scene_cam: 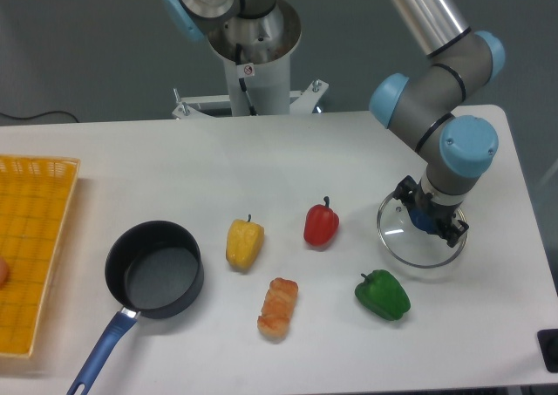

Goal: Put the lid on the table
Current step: 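Lower the glass lid flat onto the table surface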

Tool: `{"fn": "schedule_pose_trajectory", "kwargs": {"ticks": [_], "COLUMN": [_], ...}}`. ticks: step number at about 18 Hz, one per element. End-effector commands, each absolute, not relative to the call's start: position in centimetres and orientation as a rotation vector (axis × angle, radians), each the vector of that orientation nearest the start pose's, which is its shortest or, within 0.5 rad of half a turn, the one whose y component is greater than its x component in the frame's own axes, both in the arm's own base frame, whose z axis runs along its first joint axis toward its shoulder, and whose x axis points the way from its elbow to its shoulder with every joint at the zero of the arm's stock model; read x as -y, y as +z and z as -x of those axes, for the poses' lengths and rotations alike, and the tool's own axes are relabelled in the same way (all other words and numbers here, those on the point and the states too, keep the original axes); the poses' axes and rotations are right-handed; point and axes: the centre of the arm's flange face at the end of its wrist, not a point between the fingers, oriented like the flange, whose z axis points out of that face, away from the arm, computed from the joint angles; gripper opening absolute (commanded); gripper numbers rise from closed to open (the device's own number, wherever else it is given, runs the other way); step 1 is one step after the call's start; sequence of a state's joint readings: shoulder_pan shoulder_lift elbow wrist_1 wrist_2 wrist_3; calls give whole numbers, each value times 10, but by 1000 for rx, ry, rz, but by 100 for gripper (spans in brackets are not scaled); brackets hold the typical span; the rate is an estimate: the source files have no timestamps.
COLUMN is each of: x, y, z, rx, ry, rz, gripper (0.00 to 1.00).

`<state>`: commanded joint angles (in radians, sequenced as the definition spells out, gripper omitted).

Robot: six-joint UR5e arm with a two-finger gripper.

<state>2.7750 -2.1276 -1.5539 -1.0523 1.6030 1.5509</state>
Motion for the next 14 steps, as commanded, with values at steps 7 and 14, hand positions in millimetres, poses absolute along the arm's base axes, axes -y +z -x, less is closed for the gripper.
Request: {"fn": "schedule_pose_trajectory", "kwargs": {"ticks": [7, 14], "x": [-361, -365], "y": [208, 202], "z": [571, 571], "rx": [-550, -560], "ry": [1, 11], "rz": [3128, 3126], "gripper": [40, 40]}}
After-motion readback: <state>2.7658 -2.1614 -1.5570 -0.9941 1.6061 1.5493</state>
